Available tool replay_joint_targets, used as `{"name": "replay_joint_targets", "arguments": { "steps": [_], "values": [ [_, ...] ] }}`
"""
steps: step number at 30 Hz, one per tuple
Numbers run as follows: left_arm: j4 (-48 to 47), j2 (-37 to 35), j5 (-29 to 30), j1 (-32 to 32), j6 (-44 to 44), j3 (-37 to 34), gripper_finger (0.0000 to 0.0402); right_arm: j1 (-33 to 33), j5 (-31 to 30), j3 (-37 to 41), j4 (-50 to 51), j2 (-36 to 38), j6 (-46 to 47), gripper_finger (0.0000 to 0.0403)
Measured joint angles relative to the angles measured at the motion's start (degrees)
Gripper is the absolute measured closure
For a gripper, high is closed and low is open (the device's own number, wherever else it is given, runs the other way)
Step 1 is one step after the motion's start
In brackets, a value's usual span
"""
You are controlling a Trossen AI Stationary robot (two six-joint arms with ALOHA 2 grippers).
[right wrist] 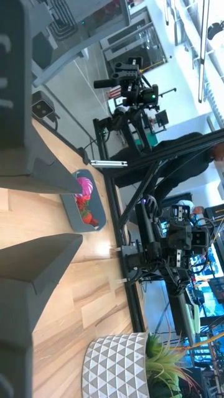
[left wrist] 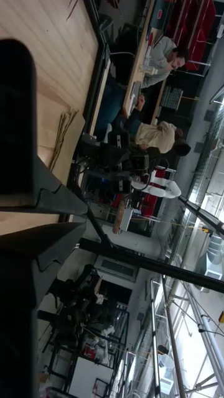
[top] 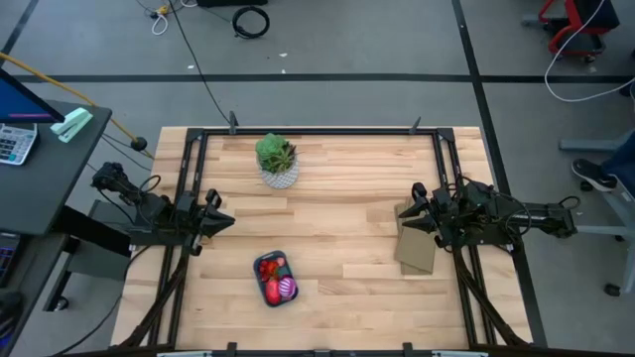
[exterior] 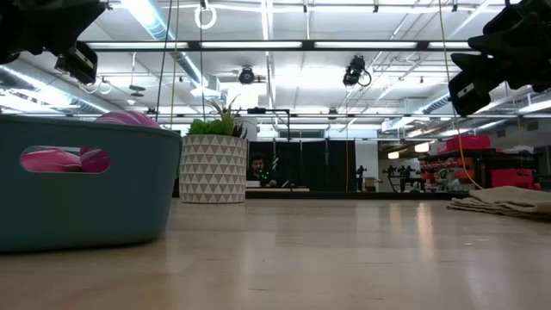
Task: Pick and placing Produce into tupperware
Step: Return to Home Position
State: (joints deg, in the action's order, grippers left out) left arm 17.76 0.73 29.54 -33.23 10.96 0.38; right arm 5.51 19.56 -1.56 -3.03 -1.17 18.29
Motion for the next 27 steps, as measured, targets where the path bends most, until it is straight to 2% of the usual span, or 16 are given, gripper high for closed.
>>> {"name": "replay_joint_targets", "arguments": {
  "steps": [13, 27],
  "values": [
    [0.00, 0.00, 0.01, 0.00, 0.00, 0.01, 0.0374, 0.01, -0.01, -0.02, 0.00, 0.00, -0.01, 0.0281],
    [0.00, 0.00, 0.00, 0.00, 0.02, 0.00, 0.0365, -0.01, -0.01, -0.02, 0.00, 0.00, -0.01, 0.0280]
  ]
}}
